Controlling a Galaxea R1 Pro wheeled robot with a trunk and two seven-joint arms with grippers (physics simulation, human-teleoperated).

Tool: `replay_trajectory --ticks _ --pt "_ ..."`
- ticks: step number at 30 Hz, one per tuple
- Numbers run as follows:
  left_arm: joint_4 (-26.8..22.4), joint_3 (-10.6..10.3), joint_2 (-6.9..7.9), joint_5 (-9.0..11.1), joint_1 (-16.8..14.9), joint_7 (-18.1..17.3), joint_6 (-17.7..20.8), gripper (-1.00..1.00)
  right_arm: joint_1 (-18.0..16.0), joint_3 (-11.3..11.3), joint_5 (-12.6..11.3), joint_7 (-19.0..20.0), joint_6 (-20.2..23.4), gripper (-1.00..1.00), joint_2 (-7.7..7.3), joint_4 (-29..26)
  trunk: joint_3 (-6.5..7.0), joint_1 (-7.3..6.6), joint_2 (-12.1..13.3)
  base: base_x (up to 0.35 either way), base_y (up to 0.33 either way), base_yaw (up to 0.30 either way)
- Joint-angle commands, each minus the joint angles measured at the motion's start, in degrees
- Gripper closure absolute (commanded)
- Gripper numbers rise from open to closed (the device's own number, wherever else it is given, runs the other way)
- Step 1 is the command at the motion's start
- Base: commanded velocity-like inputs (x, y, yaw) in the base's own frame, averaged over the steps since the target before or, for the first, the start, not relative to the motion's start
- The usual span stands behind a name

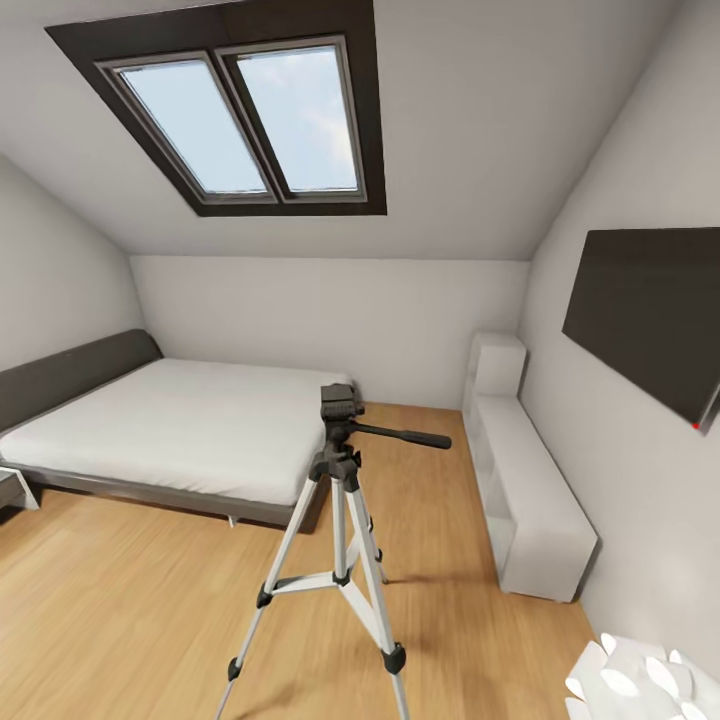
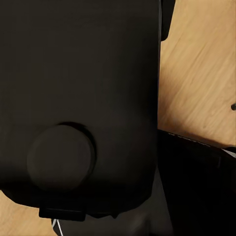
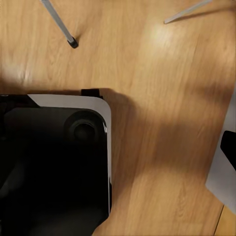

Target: Attach the digital camera to the camera tripod in the bedroom.

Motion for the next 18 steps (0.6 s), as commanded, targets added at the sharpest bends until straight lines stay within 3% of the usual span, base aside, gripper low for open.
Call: replay_trajectory --ticks 1,18 --pt "0.1 -0.5 0.0 0.5 0.0 -0.3 -0.1 1.0 0.0 -0.3 0.5 -0.2 -0.3 -1.0 -0.01 0.2 -0.02 0.02 0.0 0.002 0.0 0.07" --pt "0.1 -0.5 0.0 0.5 0.0 -0.3 -0.1 1.0 0.0 -0.3 0.5 0.0 -0.3 -1.0 -0.02 0.2 -0.02 0.02 0.0 0.0 0.0 0.19"
